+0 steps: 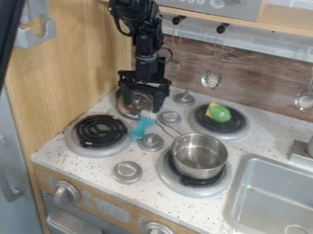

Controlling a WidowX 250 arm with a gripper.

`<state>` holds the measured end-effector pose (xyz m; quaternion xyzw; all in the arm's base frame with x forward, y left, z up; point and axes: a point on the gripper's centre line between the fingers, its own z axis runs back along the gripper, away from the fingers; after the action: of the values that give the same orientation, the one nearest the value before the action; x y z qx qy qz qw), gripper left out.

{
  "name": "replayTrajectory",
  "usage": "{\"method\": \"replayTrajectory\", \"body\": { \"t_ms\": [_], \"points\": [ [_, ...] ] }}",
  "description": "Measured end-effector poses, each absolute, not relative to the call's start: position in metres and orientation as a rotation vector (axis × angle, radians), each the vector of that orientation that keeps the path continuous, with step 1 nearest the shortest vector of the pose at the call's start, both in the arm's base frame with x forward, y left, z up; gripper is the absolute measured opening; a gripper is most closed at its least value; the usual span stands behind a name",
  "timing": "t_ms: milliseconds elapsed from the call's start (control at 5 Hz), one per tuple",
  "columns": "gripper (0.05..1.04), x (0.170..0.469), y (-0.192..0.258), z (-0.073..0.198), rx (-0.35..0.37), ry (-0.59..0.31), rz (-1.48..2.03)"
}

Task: Move the pot lid to the lower left burner of the stove

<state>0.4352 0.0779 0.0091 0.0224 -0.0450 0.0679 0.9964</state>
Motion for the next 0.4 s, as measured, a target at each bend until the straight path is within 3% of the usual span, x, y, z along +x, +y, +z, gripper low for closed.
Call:
{"method": "replayTrajectory", "body": {
  "t_ms": [400],
  "points": [
    [0.999, 0.441, 0.079, -0.022, 0.026, -0.048, 0.139]
  ]
}}
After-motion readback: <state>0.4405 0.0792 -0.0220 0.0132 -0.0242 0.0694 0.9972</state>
